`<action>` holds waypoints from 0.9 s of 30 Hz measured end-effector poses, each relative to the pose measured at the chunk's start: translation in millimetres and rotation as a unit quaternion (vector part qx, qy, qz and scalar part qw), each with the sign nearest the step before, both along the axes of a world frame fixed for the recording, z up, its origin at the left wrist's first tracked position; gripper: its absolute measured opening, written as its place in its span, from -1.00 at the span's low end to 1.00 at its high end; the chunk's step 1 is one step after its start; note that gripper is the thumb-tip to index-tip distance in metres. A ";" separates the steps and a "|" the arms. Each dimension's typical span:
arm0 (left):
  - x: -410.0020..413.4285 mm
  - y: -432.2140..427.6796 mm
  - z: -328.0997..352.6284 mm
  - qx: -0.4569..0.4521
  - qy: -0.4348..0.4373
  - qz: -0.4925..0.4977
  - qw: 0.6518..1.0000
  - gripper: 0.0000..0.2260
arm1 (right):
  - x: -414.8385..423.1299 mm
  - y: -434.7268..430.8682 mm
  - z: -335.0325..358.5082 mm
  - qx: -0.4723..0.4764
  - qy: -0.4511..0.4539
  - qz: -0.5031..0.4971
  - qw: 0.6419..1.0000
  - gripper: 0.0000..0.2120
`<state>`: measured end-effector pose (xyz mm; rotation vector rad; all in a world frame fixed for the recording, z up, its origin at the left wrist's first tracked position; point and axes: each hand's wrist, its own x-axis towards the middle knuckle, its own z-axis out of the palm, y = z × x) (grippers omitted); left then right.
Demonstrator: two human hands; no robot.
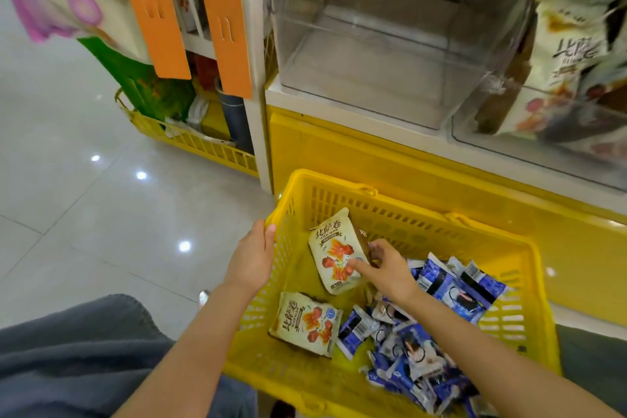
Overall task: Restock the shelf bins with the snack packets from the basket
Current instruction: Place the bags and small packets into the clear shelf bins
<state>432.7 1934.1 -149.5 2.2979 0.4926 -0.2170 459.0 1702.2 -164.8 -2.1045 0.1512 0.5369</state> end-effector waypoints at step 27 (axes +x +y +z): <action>-5.6 -18.1 49.3 -0.343 -0.107 0.206 0.910 -0.70 | -39.8 24.7 -65.9 -0.044 0.170 0.186 0.967 -0.42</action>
